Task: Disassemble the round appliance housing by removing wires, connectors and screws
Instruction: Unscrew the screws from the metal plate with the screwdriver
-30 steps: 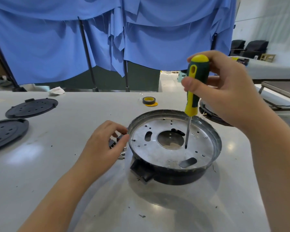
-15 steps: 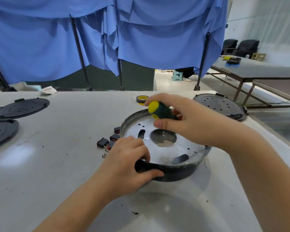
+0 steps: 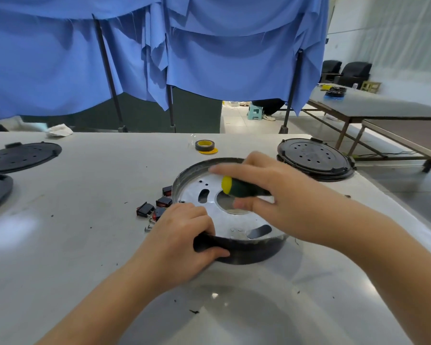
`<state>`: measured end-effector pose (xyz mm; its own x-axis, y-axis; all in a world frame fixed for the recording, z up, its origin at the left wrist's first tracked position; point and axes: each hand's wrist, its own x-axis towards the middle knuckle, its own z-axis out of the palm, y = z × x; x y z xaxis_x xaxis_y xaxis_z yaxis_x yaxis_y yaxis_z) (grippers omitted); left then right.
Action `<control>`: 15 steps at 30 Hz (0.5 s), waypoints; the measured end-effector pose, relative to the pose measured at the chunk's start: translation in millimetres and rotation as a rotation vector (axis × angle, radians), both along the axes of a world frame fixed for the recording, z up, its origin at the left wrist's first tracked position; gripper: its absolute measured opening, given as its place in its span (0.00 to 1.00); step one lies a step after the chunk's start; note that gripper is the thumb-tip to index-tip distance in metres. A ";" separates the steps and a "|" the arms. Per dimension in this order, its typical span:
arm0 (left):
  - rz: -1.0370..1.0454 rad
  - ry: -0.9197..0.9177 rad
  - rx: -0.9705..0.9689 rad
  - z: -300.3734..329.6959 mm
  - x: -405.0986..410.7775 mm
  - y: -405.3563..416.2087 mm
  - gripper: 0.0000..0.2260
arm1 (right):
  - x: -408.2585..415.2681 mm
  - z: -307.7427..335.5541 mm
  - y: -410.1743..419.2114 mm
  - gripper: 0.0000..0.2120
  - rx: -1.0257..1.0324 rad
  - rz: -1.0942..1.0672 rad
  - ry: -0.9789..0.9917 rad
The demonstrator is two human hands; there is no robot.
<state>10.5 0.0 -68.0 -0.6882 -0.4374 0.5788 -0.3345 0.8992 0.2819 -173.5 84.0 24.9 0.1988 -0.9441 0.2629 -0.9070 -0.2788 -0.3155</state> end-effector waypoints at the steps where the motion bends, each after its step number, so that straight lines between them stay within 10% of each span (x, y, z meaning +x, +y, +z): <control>1: 0.006 0.001 -0.003 0.6 1.2 -0.5 0.15 | -0.3 -4.7 0.4 0.25 0.039 -0.011 0.038; 15: 0.036 0.151 0.132 3.0 5.1 -1.6 0.12 | -10.3 -18.0 6.2 0.25 0.165 -0.066 0.049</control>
